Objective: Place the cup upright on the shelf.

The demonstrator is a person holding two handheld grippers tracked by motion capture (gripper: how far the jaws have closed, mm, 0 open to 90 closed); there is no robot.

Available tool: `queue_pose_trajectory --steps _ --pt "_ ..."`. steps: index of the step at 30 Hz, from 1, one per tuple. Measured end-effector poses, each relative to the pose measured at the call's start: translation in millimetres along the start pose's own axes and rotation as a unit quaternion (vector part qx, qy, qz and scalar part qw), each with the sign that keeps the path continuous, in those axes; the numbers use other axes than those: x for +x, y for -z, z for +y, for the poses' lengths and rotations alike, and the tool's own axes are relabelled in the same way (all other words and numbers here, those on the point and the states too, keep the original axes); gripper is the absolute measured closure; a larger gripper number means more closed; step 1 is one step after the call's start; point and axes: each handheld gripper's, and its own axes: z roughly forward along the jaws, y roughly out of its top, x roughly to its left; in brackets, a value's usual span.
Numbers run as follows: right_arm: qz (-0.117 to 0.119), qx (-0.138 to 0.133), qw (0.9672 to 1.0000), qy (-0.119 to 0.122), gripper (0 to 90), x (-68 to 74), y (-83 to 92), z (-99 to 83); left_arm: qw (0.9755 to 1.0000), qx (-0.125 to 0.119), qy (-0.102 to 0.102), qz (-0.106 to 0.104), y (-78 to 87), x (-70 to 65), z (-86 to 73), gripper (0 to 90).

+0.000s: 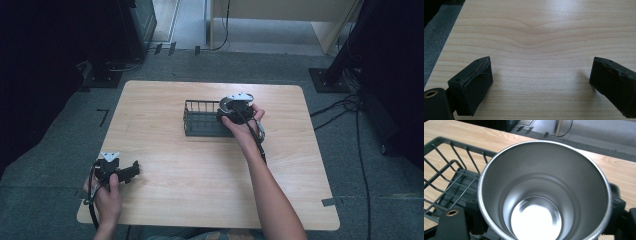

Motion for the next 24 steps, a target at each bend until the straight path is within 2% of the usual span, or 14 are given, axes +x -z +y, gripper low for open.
queue_pose_trajectory --steps 10,14,19,22,24 --pt "0.005 0.018 0.9998 0.003 17.9 0.9 -1.1 -0.8 1.0000 0.000 0.000 0.000 0.0 0.0 0.0 4.9" --pt "0.003 0.018 0.9998 0.005 11.0 1.7 1.9 0.8 1.0000 0.000 0.000 0.000 0.0 0.0 0.0 4.8" --pt "0.005 0.012 0.9999 0.007 0.0 1.6 8.9 5.5 1.0000 0.000 0.000 0.000 0.0 0.0 0.0 4.9" --pt "0.005 0.003 1.0000 0.005 0.0 0.6 15.8 8.3 1.0000 0.000 0.000 0.000 0.0 0.0 0.0 4.9" --pt "0.009 -0.012 0.9999 0.000 0.0 -1.0 23.8 11.3 1.0000 0.000 0.000 0.000 0.0 0.0 0.0 4.8"
